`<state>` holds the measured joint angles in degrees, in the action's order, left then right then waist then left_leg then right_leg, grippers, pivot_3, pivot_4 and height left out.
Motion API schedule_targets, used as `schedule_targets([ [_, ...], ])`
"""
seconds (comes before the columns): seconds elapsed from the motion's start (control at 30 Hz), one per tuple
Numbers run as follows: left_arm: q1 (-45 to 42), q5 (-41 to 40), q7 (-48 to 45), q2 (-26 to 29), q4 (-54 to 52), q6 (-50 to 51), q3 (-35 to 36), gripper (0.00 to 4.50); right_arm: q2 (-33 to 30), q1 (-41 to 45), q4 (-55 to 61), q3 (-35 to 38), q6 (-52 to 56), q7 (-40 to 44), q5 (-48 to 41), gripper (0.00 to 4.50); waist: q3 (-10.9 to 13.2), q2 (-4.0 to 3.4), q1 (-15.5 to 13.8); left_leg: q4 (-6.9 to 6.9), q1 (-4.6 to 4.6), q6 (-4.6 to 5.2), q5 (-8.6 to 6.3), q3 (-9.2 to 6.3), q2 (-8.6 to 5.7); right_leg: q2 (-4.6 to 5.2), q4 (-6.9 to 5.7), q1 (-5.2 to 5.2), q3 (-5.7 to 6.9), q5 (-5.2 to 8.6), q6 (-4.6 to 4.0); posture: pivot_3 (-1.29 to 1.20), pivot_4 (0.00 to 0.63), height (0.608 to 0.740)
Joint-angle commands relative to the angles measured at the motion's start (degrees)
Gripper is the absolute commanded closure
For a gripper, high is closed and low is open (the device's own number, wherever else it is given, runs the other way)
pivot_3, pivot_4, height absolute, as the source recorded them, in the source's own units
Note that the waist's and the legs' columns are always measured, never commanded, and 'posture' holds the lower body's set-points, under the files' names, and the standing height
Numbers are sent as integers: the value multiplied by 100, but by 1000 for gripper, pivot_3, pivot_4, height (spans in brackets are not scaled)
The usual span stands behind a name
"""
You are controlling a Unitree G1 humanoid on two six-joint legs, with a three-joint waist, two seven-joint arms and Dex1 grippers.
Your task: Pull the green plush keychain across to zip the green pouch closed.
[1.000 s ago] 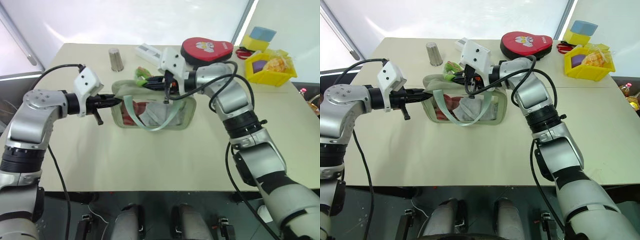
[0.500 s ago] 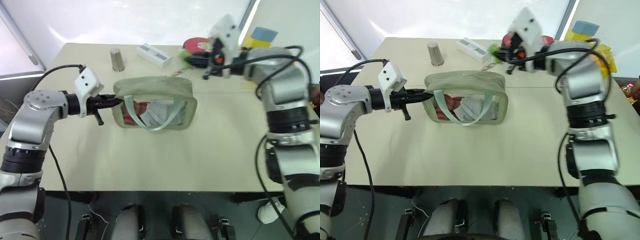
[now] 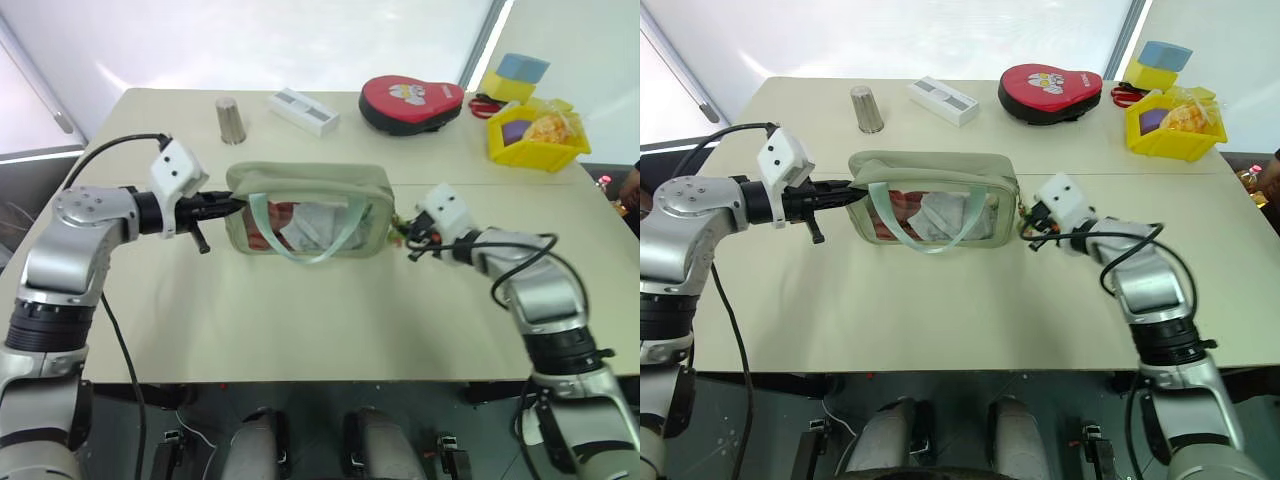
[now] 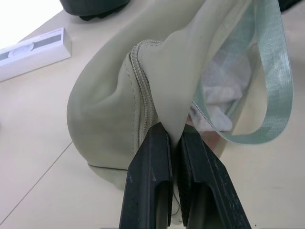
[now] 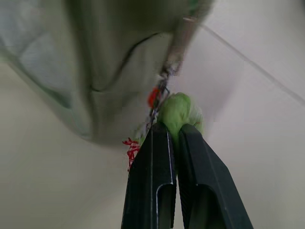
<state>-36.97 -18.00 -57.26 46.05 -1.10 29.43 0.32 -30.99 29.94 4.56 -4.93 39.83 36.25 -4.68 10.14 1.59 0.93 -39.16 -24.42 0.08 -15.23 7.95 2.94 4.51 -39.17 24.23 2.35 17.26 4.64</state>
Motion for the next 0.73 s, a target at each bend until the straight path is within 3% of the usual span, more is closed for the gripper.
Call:
schedule_targets([
  [0.03, -114, 87, 36, 43, 29, -14, 4, 4500, 3, 27, -106, -99, -186, -52, 100, 4422, -1, 1, -1, 0, 1, 0, 0, -1, 0, 0, 0, -1, 0, 0, 0, 0, 150, 740],
  [0.17, -105, 97, 38, 75, 17, -27, 42, 4500, -372, 390, -434, 57, -550, 97, 164, 4422, 0, 1, 2, 0, 1, 0, 0, -2, -1, -1, 0, -1, 0, 0, 0, 0, 150, 740],
  [0.2, -105, 62, 1, 100, 16, -19, 83, 4136, -523, 578, -506, 165, -601, 234, 88, 4132, 0, 0, 2, 0, 1, 0, 0, -2, 0, -1, 0, -1, 0, 0, 0, 0, 150, 740],
  [0.3, -216, -104, -150, 249, 108, 90, 277, 2947, -1066, 1270, -643, 468, -525, 932, -320, 3027, 7, -9, 12, 1, -1, 0, 0, -2, 0, -1, 0, 3, 0, 0, 0, 0, 150, 740],
  [0.5, -504, -389, -397, 604, 493, 334, 604, 36, -1853, 1973, -516, 459, 2, 2464, -1161, 37, 8, -10, 6, 6, -5, 1, -1, -3, 5, -7, 5, 9, 1, 0, -1, 0, 150, 740],
  [0.6, -768, -419, -651, 1049, 845, 656, 618, 36, -2059, 2512, -361, 509, 703, 3217, -1896, 37, 11, -13, 20, 3, -8, 7, -4, 2, 2, -2, 8, 10, 0, 0, 0, 0, 150, 740],
  [0.73, -787, -420, -709, 1125, 966, 511, 627, 36, -1919, 2672, -403, 438, 741, 3125, -1951, 37, 10, -12, 11, 2, -6, 9, -5, 2, 3, 0, 7, 10, 1, 0, -1, 0, 150, 740],
])
